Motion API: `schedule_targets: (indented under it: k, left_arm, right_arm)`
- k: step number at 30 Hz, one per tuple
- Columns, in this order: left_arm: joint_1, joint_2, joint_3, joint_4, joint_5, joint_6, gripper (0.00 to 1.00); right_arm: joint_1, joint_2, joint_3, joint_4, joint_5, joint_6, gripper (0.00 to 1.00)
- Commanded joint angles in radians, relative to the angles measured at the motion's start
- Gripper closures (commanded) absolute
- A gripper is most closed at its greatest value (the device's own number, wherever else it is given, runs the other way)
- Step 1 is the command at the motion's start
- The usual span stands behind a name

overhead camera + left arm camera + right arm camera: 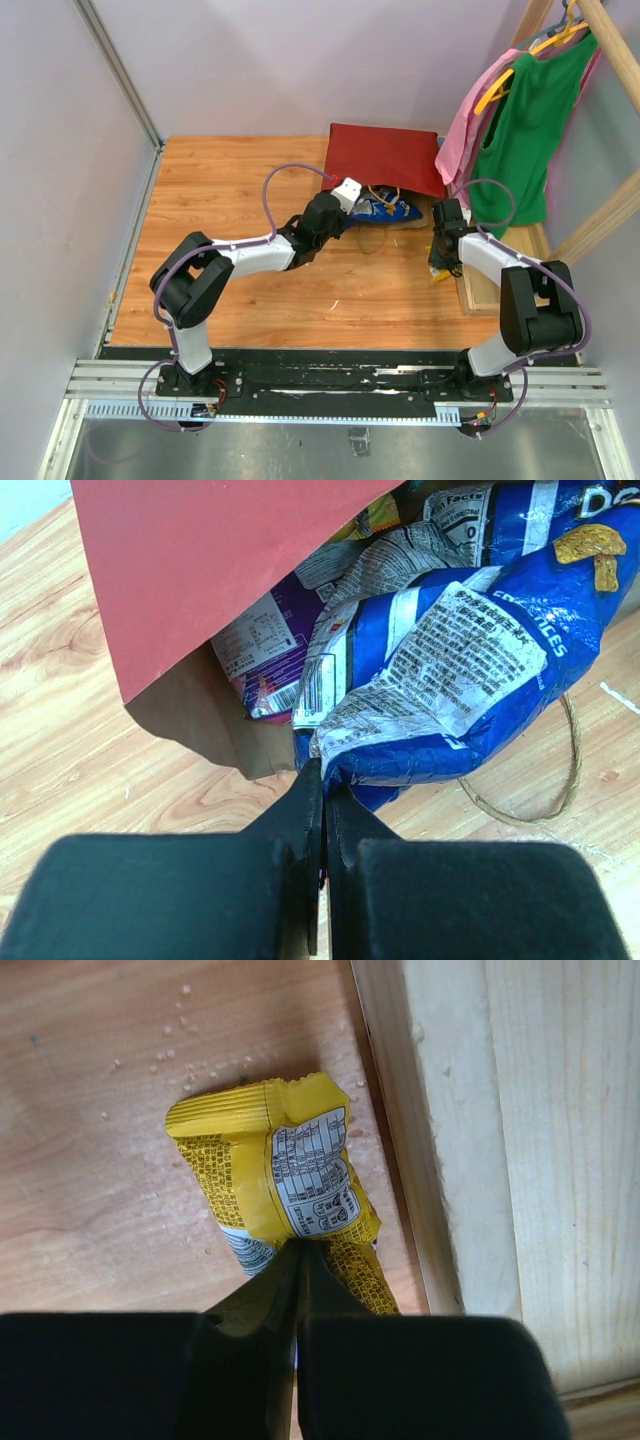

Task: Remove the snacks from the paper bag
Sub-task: Adjust the snack at the center of the board.

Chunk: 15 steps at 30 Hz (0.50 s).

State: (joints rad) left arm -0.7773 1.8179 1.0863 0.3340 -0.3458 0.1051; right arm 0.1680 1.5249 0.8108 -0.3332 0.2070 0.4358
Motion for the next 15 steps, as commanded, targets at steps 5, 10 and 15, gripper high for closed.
schedule_targets:
  k: [5, 10, 15]
  left_arm:
    - [0.026, -0.06, 0.022, -0.042, 0.019, -0.003, 0.99]
    - [0.026, -0.079, 0.027, -0.059, 0.02, 0.003, 0.99]
    - [0.026, -0.078, 0.033, -0.068, 0.031, -0.003, 0.99]
  right_arm:
    - [-0.024, 0.058, 0.038, 0.052, -0.044, 0.078, 0.99]
    - [-0.025, -0.028, 0.043, 0.057, -0.077, 0.055, 0.93]
    - [-0.025, -0.158, 0.005, 0.026, -0.106, 0.046, 0.83]
